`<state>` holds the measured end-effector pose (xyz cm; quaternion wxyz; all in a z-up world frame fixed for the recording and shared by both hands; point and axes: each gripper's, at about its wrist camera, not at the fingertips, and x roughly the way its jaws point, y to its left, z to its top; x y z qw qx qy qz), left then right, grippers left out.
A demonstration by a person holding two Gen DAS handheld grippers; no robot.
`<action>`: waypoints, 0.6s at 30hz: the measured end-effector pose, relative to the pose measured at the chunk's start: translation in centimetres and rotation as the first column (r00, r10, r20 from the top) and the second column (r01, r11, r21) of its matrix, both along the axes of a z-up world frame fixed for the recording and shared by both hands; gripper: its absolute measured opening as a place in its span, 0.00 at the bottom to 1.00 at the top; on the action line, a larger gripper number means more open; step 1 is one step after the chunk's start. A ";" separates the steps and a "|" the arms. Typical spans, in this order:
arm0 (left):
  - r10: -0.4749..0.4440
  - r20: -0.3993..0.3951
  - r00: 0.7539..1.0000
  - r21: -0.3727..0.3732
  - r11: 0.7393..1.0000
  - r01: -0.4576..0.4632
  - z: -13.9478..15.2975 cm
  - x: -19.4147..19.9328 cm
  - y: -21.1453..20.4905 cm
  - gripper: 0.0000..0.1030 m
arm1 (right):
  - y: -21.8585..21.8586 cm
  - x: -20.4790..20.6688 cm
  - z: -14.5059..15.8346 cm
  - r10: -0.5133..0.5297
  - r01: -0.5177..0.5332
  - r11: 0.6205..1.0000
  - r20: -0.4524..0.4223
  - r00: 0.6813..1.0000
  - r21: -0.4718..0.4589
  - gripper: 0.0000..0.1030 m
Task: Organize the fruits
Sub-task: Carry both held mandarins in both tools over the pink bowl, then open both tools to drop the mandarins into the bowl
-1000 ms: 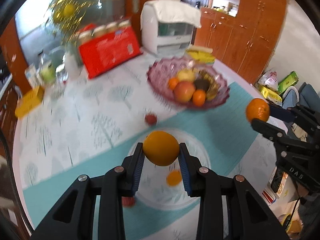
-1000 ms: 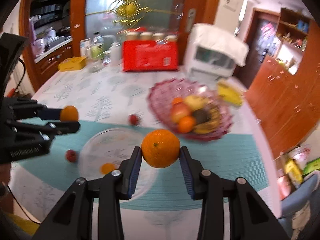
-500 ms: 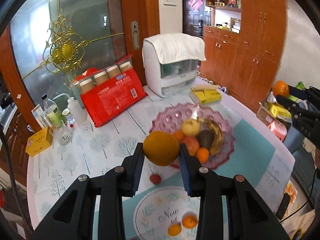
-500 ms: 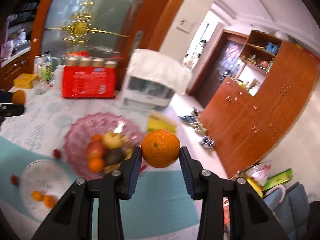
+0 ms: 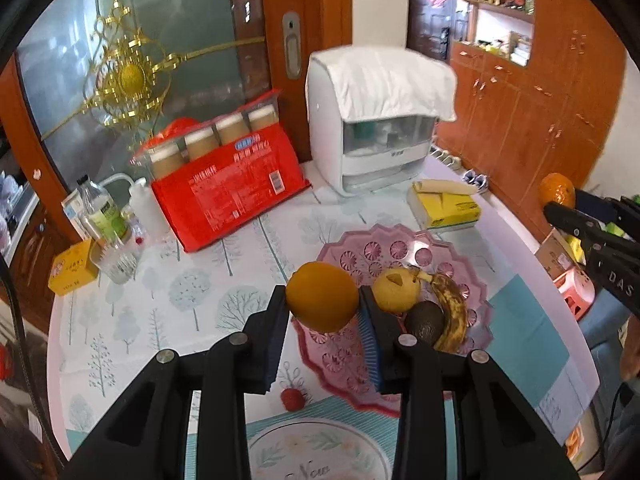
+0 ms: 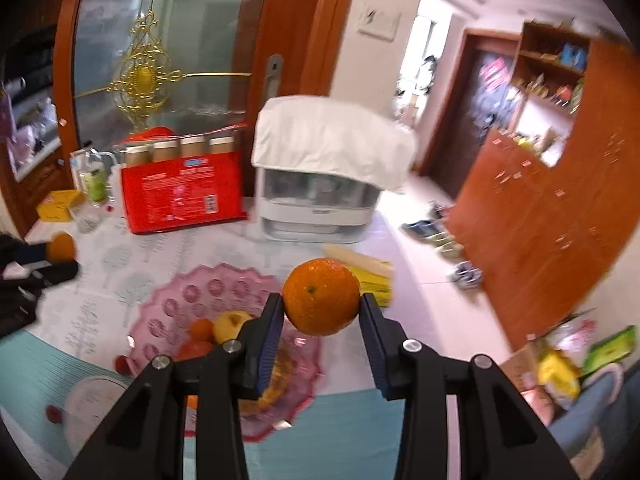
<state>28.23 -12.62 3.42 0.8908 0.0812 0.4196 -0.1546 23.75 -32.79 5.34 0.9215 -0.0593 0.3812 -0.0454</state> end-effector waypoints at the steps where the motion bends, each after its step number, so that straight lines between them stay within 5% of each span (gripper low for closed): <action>1: 0.011 -0.010 1.000 0.006 1.000 -0.011 -0.6 0.6 -0.5 0.32 | 0.0 0.6 -0.5 0.010 -0.010 1.000 -0.012 1.000 0.020 0.38; 12: 0.087 -0.148 0.985 0.050 0.995 -0.081 -8.0 4.1 -3.9 0.32 | -0.8 5.5 -8.6 0.138 -0.090 0.966 -0.186 0.973 0.244 0.38; 18: 0.115 -0.203 0.972 0.070 0.992 -0.103 -11.2 5.4 -5.0 0.32 | -0.3 7.2 -11.6 0.189 -0.123 0.956 -0.238 0.953 0.266 0.38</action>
